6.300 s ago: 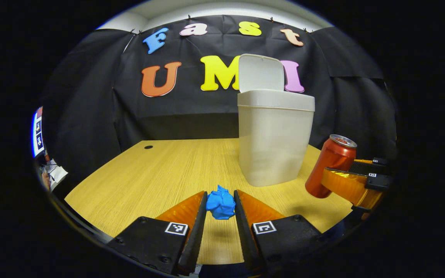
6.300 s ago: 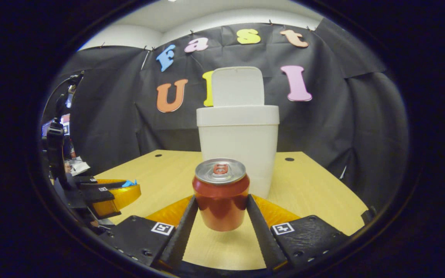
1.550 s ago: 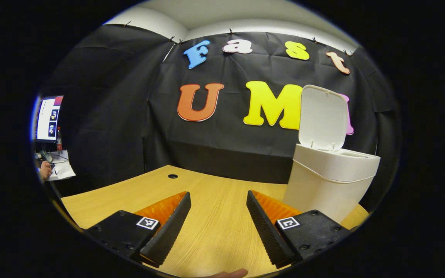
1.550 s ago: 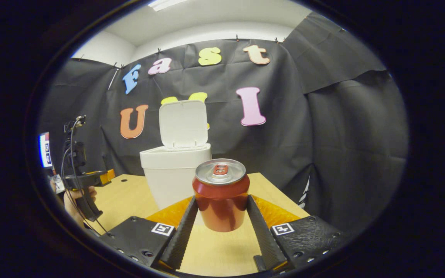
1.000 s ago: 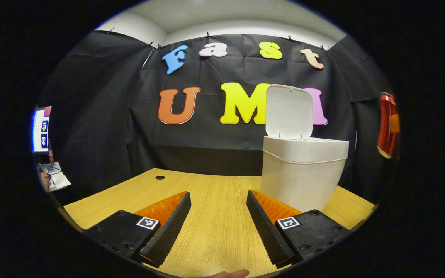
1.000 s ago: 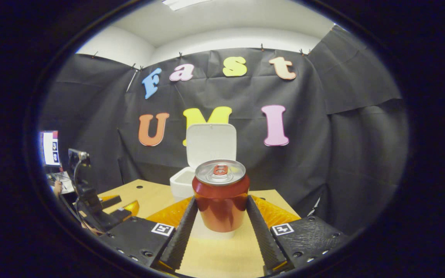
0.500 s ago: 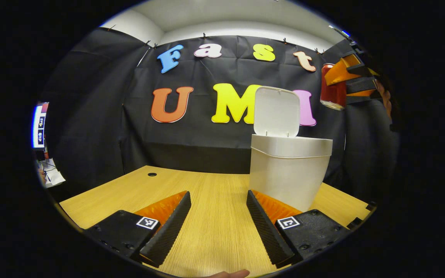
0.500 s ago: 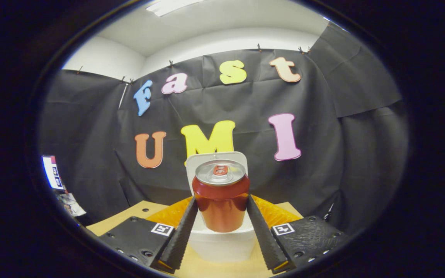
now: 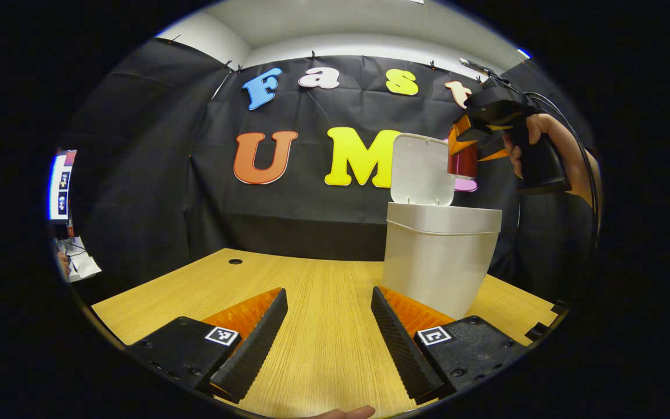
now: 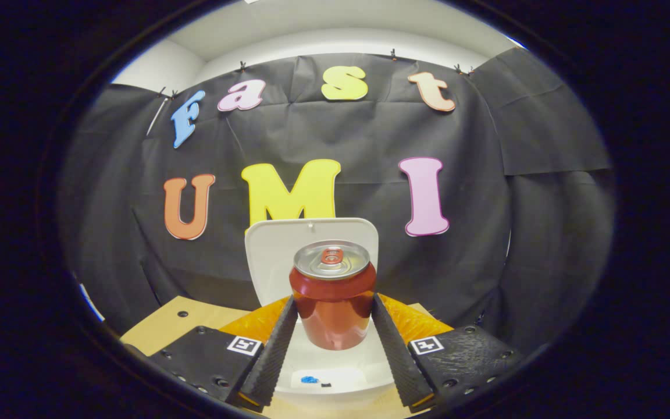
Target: Press the lid of the desktop garbage bin to open it, pick up the crumpled paper on the desktop and throw it into the bin, then pick up the pop can on the desktop and drop it into the bin, and finally close the garbage bin lid.
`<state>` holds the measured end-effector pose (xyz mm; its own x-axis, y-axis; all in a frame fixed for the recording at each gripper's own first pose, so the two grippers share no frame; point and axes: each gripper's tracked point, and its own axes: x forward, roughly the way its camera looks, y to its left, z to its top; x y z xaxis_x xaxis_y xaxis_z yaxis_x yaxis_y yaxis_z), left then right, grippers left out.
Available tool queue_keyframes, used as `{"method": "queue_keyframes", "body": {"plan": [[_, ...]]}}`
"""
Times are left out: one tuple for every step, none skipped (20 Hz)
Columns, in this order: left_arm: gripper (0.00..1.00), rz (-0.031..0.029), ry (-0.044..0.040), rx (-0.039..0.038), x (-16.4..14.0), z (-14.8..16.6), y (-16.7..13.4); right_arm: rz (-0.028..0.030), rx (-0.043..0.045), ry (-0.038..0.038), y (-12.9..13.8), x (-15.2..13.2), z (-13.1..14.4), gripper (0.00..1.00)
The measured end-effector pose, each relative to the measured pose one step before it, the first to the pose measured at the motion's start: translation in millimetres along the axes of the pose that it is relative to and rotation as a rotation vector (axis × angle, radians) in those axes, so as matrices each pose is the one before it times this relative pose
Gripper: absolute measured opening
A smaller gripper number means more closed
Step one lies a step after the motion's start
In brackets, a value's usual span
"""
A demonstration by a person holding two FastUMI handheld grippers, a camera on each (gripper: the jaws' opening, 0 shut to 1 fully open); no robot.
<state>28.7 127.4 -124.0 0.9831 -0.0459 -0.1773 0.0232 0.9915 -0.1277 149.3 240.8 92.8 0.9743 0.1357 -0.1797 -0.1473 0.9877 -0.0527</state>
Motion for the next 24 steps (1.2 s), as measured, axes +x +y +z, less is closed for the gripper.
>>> {"method": "queue_keyframes", "body": {"plan": [[0.96, 0.00948, -0.00022, 0.00534, -0.15, 0.85, 4.54, 0.00652, -0.00852, -0.00331, 2.21, 3.2, 0.09, 0.77], [0.96, 0.0038, -0.00011, 0.00141, 0.15, 0.24, 2.46, 0.00996, -0.00365, 0.00237, 3.94, 1.42, -1.3, 0.77], [0.96, -0.0052, 0.0029, -0.00384, 0.22, -1.28, -1.24, 0.00568, 0.00078, 0.00561, 1.88, 2.88, -4.43, 0.76], [0.95, -0.01395, 0.00437, -0.00439, 0.24, -1.09, -3.07, 0.00705, 0.00304, 0.01082, 1.59, 2.22, -3.28, 0.75], [0.95, -0.01523, 0.0007, -0.00132, 0.79, -0.39, -4.54, 0.00279, -0.01127, 0.01474, 2.2, 2.01, -5.48, 0.72], [0.95, -0.00553, -0.00314, -0.00176, -0.34, 0.88, -1.72, -0.02513, -0.02042, 0.00375, -4.36, 1.6, -3.18, 0.7], [0.95, -0.00371, -0.00002, -0.0003, -0.09, -2.01, -0.52, -0.04345, -0.02061, -0.012, -10.01, 2.54, 0.4, 0.65], [0.96, -0.00646, 0.00249, 0.00003, 1.2, -0.97, -1.74, -0.02629, -0.01176, -0.00919, -6.42, 1.3, 0.49, 0.65], [0.95, -0.00796, 0.00322, -0.00167, 1.21, -1.7, -1.42, 0.00209, 0.00125, 0.00941, 1.76, 2.69, -5.28, 0.62], [0.95, -0.00342, 0.00888, -0.00602, 0.71, -2.91, 0.64, 0.00837, -0.00172, 0.02939, 3.34, 3.6, -9.58, 0.6], [0.95, -0.00143, 0.00958, -0.0071, 0.59, -2.28, -0.46, -0.00047, -0.00014, 0.02204, -0.04, 6.48, -8.86, 0.6], [0.95, 0.00184, 0.00517, -0.00722, -0.14, -0.85, 2.08, 0.01305, 0.00453, 0.02313, 3.06, 4.45, -5.54, 0.6], [0.96, 0.00475, 0.00233, -0.00441, 0.98, -0.18, 2.46, 0.03811, 0.00533, 0.03087, 9.05, 5.68, -8.34, 0.6], [0.96, 0.00304, -0.00176, -0.00264, 0.88, 1.63, 1.6, 0.02154, -0.00916, 0.02033, 6.48, 3.47, -7.46, 0.6], [0.96, 0.00229, -0.00291, -0.00235, 0.69, 0.3, -0.77, -0.00268, -0.00695, -0.00003, -1.12, 3.82, -2.76, 0.6], [0.96, 0.00247, 0.0029, 0.00163, 0.58, -1.11, 0.93, 0.01034, -0.00472, -0.01115, -0.17, -0.69, 3.28, 0.61], [0.96, -0.00113, 0.00439, 0.00212, -0.62, -1.8, 0.35, 0.00969, -0.00351, -0.00451, 3.54, 3.79, 0.43, 0.72], [0.96, -0.00432, 0.00381, -0.00042, 1.18, -1.77, -1.13, 0.00399, -0.00152, 0.00274, 0.72, -0.73, -0.52, 0.7], [0.96, -0.0077, 0.00588, -0.00379, 0.31, -0.58, -0.95, 0.00458, -0.00363, -0.00029, 1.54, 0.87, -0.32, 0.75], [0.95, -0.0055, 0.00699, -0.00626, 0.65, -1.52, 0.35, -0.00757, -0.00383, -0.0095, -1.21, 0.35, 2.76, 0.75], [0.95, -0.00074, 0.0047, -0.00475, -0.57, -1.59, 1.24, -0.00106, -0.00109, -0.0088, 0.18, -0.59, 2.83, 0.82], [0.95, 0.00204, 0.00082, -0.00362, 0.15, -0.13, 1.84, -0.00613, -0.0059, -0.01107, -0.91, -1.03, 4.32, 0.84], [0.96, 0.0005, -0.00155, -0.00198, -0.58, -0.25, 1.72, -0.00184, -0.00163, -0.01558, -0.38, -1.89, 5.16, 0.87], [0.96, -0.00063, 0.00025, -0.00343, -0.54, 0.27, 0.98, -0.00405, 0.00154, -0.01816, -2.3, -0.15, 5.41, 0.9]]}}
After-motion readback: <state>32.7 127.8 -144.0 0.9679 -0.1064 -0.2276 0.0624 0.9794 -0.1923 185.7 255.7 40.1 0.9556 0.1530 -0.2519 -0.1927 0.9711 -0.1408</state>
